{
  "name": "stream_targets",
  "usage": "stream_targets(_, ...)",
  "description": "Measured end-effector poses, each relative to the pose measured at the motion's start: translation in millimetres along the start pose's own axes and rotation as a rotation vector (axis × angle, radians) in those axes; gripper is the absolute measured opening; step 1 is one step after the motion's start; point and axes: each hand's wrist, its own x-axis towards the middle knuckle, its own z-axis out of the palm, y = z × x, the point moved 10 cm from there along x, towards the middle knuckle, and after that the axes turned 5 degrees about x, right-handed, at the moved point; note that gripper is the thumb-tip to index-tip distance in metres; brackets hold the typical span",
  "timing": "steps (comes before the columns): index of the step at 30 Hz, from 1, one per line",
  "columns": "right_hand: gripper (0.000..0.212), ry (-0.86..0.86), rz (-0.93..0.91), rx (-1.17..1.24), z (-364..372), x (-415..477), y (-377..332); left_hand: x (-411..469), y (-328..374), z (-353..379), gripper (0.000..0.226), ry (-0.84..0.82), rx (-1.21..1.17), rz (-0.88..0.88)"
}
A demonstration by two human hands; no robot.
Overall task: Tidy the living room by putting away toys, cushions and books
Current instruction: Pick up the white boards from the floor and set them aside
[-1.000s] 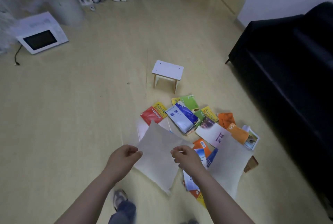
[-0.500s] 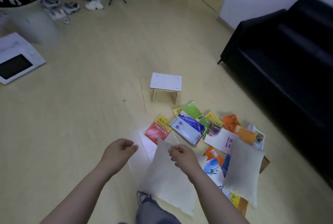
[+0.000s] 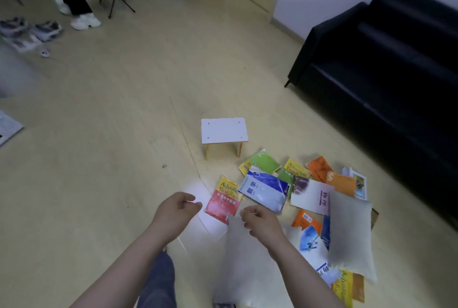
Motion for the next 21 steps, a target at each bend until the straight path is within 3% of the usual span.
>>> stream_targets(4, 0.009, 0.068, 0.051, 0.029, 42.5, 24.9, -29.7, 48.2, 14.3, -54.8, 0.054, -0.062, 0.044, 0.035)
stream_targets(8, 0.007, 0.105, 0.093, 0.031, 85.8, 38.0, -62.3, 86.4, 23.0, -110.0, 0.041, -0.111, 0.083, 0.037)
stream_targets(12, 0.017, 0.137, 0.111, 0.067, 123.5, 55.4, -100.4, 137.0, 45.9, -158.8, 0.051, -0.143, 0.128, 0.060)
stream_targets(18, 0.023, 0.200, 0.174, 0.184, 135.4, 90.7, -127.8, 187.1, 81.1, -174.5, 0.045, -0.243, 0.163, 0.098)
stream_targets(21, 0.022, 0.246, 0.179, 0.225, 130.3, 117.3, -146.3, 221.9, 103.8, -181.2, 0.028, -0.257, 0.207, 0.118)
